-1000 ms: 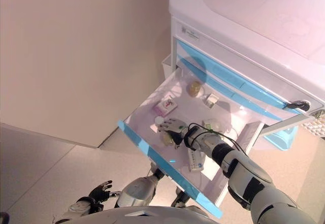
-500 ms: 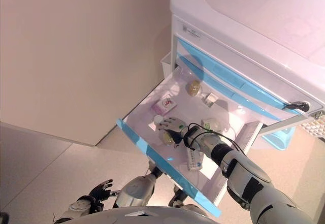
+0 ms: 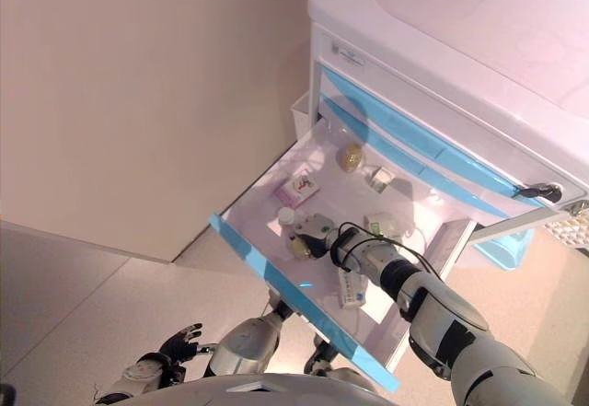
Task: Open the drawer and pick up the medicine
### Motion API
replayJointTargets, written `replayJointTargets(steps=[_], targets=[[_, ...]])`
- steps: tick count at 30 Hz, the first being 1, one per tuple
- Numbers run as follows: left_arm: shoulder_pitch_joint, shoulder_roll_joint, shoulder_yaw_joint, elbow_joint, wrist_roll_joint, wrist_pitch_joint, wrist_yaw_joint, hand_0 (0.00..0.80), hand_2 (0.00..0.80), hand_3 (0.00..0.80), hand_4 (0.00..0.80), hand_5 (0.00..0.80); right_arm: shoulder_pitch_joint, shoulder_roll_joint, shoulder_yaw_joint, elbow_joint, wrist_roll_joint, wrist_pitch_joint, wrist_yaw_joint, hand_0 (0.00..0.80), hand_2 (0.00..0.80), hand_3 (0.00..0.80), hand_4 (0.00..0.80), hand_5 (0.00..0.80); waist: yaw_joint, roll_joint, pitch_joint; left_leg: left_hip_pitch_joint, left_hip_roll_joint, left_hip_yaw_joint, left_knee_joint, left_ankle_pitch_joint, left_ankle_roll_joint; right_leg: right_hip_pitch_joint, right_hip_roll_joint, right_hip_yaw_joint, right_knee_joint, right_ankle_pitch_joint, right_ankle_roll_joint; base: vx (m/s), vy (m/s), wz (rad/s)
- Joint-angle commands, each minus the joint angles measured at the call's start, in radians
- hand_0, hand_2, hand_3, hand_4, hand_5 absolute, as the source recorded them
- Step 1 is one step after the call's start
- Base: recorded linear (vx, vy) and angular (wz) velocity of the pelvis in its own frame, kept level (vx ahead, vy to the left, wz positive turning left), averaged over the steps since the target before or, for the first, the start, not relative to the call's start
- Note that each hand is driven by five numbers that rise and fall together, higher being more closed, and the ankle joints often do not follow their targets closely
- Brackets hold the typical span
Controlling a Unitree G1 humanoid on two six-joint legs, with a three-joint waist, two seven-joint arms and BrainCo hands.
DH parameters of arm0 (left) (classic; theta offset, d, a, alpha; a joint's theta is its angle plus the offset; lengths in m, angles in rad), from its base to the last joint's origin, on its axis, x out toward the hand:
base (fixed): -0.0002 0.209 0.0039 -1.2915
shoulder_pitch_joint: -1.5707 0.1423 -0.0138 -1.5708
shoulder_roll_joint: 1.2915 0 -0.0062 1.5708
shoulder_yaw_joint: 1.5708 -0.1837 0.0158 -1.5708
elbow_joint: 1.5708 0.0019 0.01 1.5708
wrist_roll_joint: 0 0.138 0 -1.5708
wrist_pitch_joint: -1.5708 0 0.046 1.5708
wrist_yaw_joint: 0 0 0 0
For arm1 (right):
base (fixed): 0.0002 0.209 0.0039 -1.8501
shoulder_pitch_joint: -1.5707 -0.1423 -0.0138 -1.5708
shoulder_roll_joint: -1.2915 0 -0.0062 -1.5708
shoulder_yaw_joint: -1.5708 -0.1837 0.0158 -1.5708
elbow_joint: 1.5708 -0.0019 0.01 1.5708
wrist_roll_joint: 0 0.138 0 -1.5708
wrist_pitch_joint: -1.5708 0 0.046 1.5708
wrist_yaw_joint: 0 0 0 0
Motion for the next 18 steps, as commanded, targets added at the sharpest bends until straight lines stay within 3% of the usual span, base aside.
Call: replayJointTargets(steps=[1,8,12,14,18], targets=[[-0.005,0.018,-0.043,0.026,0.002,-0.026,0.002,0.000,0.000,0.000,0.000,0.000,-0.022,0.034,0.022,-0.001,-0.009,-0.001,-0.028,0.800,0.800,0.800,0.800,0.800,0.028,0.002,0.003,0.012,-0.032,0.023,-0.019,-0.059,0.010,0.001,-0.002,0.003,0.126,-0.077,0.020,0.000,0.000,0.00],[-0.004,0.020,-0.041,0.025,0.010,-0.018,0.002,0.000,0.000,0.000,0.000,0.000,-0.022,0.027,0.019,-0.008,0.000,0.011,-0.051,0.800,0.800,0.800,0.800,0.800,0.024,0.000,-0.001,0.019,-0.031,0.026,-0.022,-0.059,0.012,0.006,-0.001,0.006,0.125,-0.075,0.022,0.000,0.000,0.00],[0.003,0.021,-0.022,0.027,0.026,-0.005,0.004,0.000,0.000,0.000,0.000,0.000,-0.033,-0.010,0.007,-0.106,0.044,0.014,-0.013,0.800,0.800,0.800,0.800,0.800,0.008,-0.014,-0.010,0.027,-0.029,0.039,-0.023,-0.065,0.014,0.007,-0.002,0.021,0.120,-0.069,0.028,-0.006,0.000,-0.04],[0.008,0.022,-0.012,0.028,0.030,-0.002,0.006,0.000,0.000,0.000,0.000,0.000,-0.035,-0.026,0.004,-0.152,0.075,0.018,0.022,0.800,0.800,0.800,0.800,0.800,0.001,-0.019,-0.015,0.031,-0.028,0.045,-0.024,-0.068,0.015,0.009,-0.001,0.029,0.117,-0.066,0.029,-0.004,0.005,-0.12],[0.017,0.024,0.029,0.031,0.049,0.027,0.013,0.000,0.000,0.000,0.000,0.000,-0.039,-0.159,0.001,-0.461,0.320,0.046,0.257,0.800,0.800,0.800,0.800,0.800,-0.055,-0.048,-0.050,0.045,-0.018,0.082,-0.031,-0.071,0.015,0.009,0.004,0.071,0.102,-0.049,0.037,0.020,0.019,-0.29]])
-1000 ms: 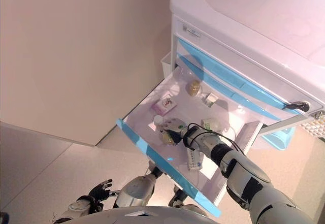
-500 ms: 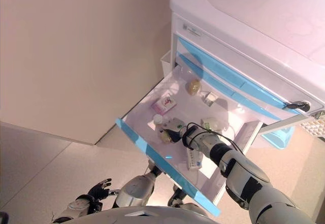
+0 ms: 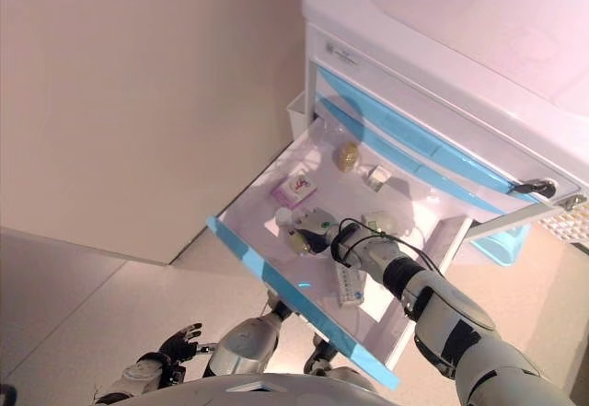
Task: Open the drawer and pick up the medicine
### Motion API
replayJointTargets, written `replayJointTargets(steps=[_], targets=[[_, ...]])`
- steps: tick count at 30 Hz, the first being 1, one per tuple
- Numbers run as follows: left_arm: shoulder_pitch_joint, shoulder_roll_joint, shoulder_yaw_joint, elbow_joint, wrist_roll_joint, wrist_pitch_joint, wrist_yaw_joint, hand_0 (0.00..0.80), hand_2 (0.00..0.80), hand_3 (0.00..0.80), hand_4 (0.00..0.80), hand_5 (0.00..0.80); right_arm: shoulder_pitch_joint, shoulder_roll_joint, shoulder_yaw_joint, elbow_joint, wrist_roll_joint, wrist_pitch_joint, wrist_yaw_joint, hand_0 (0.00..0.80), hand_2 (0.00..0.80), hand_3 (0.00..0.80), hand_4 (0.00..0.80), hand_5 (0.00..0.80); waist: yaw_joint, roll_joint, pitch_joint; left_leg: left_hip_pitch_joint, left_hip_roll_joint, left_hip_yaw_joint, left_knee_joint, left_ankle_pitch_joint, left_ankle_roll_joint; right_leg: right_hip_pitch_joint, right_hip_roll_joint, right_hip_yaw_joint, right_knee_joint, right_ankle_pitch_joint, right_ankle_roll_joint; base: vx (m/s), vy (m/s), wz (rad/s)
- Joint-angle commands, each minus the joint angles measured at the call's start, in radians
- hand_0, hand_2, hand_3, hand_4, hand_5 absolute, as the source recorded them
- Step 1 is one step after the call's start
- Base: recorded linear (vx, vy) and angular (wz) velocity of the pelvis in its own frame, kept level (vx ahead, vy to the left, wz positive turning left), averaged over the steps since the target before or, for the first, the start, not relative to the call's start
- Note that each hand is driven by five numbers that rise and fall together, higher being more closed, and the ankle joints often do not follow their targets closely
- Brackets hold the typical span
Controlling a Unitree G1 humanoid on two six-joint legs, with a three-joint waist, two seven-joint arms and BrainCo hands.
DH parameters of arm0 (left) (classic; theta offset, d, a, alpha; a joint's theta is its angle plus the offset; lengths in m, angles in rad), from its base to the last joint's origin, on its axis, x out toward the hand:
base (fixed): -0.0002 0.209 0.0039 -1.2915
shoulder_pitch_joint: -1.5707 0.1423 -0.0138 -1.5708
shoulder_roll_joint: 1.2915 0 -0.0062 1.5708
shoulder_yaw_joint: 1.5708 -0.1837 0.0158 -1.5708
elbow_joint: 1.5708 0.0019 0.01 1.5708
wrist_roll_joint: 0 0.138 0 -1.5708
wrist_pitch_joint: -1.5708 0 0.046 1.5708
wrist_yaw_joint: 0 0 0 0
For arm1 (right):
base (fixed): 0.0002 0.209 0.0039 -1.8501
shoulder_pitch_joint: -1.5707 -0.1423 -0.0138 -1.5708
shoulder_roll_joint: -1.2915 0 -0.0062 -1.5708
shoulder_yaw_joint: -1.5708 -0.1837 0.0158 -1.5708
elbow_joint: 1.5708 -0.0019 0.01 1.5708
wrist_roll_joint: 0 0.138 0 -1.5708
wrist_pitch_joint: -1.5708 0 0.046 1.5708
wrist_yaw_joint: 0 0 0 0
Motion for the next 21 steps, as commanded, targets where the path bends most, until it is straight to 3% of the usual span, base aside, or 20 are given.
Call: replayJointTargets(steps=[1,7,10,14,21], targets=[[0.012,0.022,0.017,0.040,0.034,0.020,0.006,0.000,0.000,0.000,0.000,0.000,-0.030,-0.089,-0.016,-0.259,0.272,0.032,0.183,0.800,0.800,0.800,0.800,0.800,-0.044,-0.028,-0.067,0.025,-0.027,0.044,-0.025,-0.070,0.012,0.013,0.005,0.031,0.093,-0.046,0.038,0.039,0.025,-0.40],[0.008,0.026,0.069,0.064,0.038,0.022,0.006,0.000,0.000,0.000,0.000,0.000,-0.034,-0.316,-0.213,-0.717,0.640,0.176,0.549,0.800,0.800,0.800,0.800,0.800,-0.127,-0.041,-0.113,0.059,-0.012,0.119,-0.033,-0.085,0.019,0.011,0.015,0.111,0.094,-0.039,0.042,0.038,0.026,-0.44],[0.009,0.033,0.081,0.070,0.027,0.019,0.009,0.000,0.000,0.000,0.000,0.000,-0.099,-0.430,-0.317,-0.805,0.833,0.205,0.644,0.800,0.800,0.800,0.800,0.800,-0.162,-0.044,-0.136,0.076,-0.006,0.157,-0.037,-0.093,0.021,0.011,0.020,0.149,0.093,-0.038,0.044,0.028,0.022,-0.43],[0.024,0.035,0.083,0.071,0.015,0.013,0.014,0.000,0.000,0.000,0.000,0.000,-0.192,-0.529,-0.399,-0.809,1.010,0.226,0.687,0.800,0.800,0.800,0.800,0.800,-0.189,-0.044,-0.165,0.095,-0.002,0.188,-0.037,-0.102,0.022,0.018,0.022,0.175,0.089,-0.034,0.046,0.033,0.016,-0.29],[0.052,0.033,0.073,0.082,0.002,0.018,0.017,0.000,0.000,0.000,0.000,0.000,-0.387,-0.616,-0.440,-0.668,1.080,0.227,0.592,0.800,0.800,0.800,0.800,0.800,-0.209,-0.036,-0.194,0.120,-0.002,0.211,-0.036,-0.108,0.021,0.039,0.022,0.193,0.085,-0.031,0.047,0.056,0.016,-0.12]])
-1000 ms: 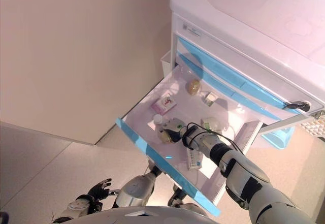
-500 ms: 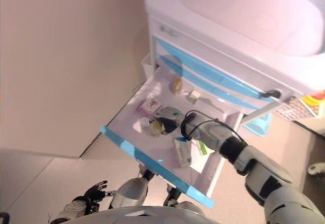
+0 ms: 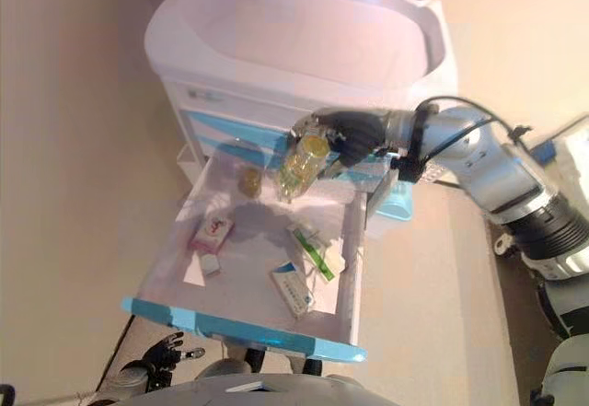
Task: Open the drawer and pick up the medicine
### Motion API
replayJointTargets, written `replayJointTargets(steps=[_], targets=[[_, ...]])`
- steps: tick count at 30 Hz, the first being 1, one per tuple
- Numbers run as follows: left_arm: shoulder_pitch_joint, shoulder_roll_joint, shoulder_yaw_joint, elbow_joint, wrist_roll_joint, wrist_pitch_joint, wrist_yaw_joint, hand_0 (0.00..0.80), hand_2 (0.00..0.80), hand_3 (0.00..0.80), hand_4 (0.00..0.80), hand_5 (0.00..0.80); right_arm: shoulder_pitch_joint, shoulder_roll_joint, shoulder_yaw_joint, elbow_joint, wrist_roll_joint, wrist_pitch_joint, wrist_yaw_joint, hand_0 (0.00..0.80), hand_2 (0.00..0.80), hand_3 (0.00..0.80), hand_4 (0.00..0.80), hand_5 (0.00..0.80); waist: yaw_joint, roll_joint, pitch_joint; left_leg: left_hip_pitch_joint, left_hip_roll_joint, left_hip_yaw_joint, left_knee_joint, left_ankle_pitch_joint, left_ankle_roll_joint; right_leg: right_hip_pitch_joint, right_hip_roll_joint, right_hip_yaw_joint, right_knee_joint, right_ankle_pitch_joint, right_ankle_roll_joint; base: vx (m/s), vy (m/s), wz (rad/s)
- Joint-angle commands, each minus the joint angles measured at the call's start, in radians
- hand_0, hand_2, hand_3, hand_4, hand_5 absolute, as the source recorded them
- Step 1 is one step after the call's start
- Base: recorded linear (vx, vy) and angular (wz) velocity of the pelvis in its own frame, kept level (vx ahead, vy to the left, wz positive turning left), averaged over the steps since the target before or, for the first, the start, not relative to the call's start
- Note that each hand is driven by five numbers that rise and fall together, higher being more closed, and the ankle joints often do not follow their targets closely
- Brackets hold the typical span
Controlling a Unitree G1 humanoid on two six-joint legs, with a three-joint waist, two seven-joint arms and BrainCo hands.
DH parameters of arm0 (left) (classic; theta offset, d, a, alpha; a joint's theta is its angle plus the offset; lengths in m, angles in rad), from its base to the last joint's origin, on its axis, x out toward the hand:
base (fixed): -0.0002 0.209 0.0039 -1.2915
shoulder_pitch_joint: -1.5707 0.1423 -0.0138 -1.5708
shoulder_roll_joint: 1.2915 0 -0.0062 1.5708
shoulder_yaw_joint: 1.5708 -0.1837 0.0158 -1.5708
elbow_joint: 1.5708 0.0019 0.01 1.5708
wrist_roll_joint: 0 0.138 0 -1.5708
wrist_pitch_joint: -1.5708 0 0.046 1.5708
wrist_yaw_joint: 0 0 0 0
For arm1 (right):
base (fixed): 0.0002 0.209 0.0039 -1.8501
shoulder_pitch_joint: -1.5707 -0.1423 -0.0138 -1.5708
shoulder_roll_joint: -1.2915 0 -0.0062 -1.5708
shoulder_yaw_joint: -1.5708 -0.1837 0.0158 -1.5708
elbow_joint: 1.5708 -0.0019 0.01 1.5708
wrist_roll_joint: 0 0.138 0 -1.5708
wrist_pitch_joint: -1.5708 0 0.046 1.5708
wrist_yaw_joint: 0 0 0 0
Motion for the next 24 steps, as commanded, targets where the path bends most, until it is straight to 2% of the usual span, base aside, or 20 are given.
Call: replayJointTargets(steps=[1,6,12,17,24], targets=[[0.021,0.022,-0.006,0.076,-0.003,-0.010,0.010,0.000,0.000,0.000,0.000,0.000,-0.128,-0.037,-0.039,0.085,0.061,-0.020,-0.098,0.800,0.800,0.800,0.800,0.800,0.023,-0.012,-0.053,-0.012,-0.028,0.004,0.002,-0.076,-0.010,0.001,0.011,-0.011,0.076,-0.041,0.045,0.061,0.001,0.00],[0.041,0.033,0.001,0.084,-0.008,0.015,0.014,0.000,0.000,0.000,0.000,0.000,-0.291,-0.092,0.008,0.241,0.058,0.020,-0.223,0.800,0.800,0.800,0.800,0.800,0.021,-0.020,-0.060,-0.001,-0.032,0.004,0.003,-0.079,-0.010,0.015,0.011,-0.016,0.070,-0.040,0.043,0.044,-0.003,-0.02],[0.048,0.055,-0.013,0.106,-0.019,0.028,0.001,0.000,0.000,0.000,0.000,0.000,-0.546,-0.139,0.163,0.553,0.115,0.049,-0.320,0.800,0.800,0.800,0.800,0.800,0.037,-0.029,-0.063,-0.001,-0.036,-0.004,0.006,-0.080,-0.012,0.025,0.009,-0.035,0.063,-0.039,0.041,0.029,0.009,0.03],[0.046,0.062,-0.032,0.092,-0.035,0.036,-0.002,0.000,0.000,0.000,0.000,0.000,-0.685,-0.122,0.289,0.752,0.075,0.094,-0.342,0.800,0.800,0.800,0.800,0.800,0.064,-0.034,-0.057,-0.008,-0.041,-0.022,0.009,-0.076,-0.013,0.028,0.007,-0.053,0.061,-0.039,0.038,0.038,0.013,0.07],[0.037,0.068,-0.065,0.057,-0.047,0.028,0.002,0.000,0.000,0.000,0.000,0.000,-0.751,-0.057,0.396,0.918,-0.017,0.158,-0.346,0.800,0.800,0.800,0.800,0.800,0.112,-0.045,-0.021,-0.032,-0.051,-0.063,0.018,-0.070,-0.011,0.018,0.004,-0.079,0.070,-0.042,0.029,0.026,0.006,0.13]])
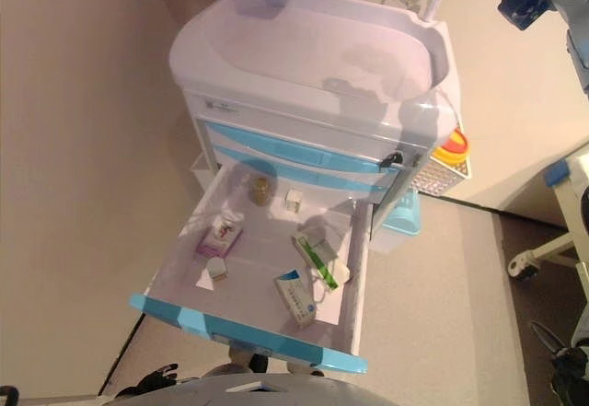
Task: Open the drawer and pick up the medicine
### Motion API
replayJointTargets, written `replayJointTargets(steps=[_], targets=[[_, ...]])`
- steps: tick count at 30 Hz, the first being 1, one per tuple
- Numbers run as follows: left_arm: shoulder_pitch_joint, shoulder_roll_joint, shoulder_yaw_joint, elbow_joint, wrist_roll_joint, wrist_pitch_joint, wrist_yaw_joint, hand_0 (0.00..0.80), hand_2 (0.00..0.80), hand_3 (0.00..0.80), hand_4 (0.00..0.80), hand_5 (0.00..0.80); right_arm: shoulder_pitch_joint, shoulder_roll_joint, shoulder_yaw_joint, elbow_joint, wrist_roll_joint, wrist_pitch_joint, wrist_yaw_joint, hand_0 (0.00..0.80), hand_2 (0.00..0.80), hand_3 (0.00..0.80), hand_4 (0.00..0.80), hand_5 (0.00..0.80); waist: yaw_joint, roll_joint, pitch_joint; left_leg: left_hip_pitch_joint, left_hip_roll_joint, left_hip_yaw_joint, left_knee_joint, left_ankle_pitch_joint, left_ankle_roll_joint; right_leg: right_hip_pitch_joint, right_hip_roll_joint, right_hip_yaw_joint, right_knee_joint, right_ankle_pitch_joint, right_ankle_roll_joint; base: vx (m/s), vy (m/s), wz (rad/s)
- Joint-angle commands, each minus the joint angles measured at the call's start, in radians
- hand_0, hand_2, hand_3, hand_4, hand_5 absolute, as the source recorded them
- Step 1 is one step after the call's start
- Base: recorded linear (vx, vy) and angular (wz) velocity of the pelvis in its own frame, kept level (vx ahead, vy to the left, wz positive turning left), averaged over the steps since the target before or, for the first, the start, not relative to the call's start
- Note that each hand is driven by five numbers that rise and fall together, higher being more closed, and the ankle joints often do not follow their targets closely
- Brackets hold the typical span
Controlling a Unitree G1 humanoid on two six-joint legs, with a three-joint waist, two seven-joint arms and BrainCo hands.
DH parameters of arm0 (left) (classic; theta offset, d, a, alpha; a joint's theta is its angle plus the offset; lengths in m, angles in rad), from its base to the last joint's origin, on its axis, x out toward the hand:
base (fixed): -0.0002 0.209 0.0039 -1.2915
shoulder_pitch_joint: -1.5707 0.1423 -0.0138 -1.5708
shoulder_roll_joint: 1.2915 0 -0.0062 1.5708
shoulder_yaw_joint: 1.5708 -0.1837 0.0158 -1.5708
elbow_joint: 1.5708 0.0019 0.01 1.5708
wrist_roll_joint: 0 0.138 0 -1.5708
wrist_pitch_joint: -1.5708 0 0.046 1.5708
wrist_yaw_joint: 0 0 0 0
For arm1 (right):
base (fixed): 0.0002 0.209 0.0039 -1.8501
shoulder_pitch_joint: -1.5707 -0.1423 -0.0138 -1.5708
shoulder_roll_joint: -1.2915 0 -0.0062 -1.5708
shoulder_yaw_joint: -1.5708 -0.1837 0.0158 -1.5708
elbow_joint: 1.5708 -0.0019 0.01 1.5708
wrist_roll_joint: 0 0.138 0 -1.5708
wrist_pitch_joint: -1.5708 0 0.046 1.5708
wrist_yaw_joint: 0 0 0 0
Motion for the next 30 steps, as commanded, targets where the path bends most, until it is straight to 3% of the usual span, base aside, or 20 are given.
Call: replayJointTargets(steps=[1,16,30], targets=[[-0.011,0.065,-0.032,0.015,-0.038,-0.013,-0.002,0.000,0.000,0.000,0.000,0.000,-0.161,0.000,0.068,0.064,-0.054,0.018,-0.043,0.800,0.800,0.800,0.800,0.800,0.048,-0.051,-0.003,-0.027,-0.059,-0.022,0.008,-0.067,-0.006,-0.005,-0.003,-0.037,0.085,-0.046,0.035,-0.002,-0.008,0.22],[-0.032,0.113,-0.059,-0.062,-0.057,-0.024,0.008,0.000,0.000,0.000,0.000,0.000,-0.135,0.029,0.124,0.254,-0.177,0.024,0.010,0.800,0.800,0.800,0.800,0.800,0.123,-0.068,0.108,-0.099,-0.067,-0.093,0.004,-0.049,-0.001,-0.053,0.000,-0.090,0.088,-0.052,0.023,-0.016,-0.011,0.18],[-0.030,0.134,-0.064,-0.107,-0.066,-0.035,-0.001,0.000,0.000,0.000,0.000,0.000,-0.098,0.025,0.116,0.294,-0.216,-0.011,0.042,0.800,0.800,0.800,0.800,0.800,0.130,-0.065,0.142,-0.110,-0.059,-0.087,-0.001,-0.042,0.000,-0.069,-0.003,-0.100,0.092,-0.047,0.028,-0.005,-0.004,0.04]])
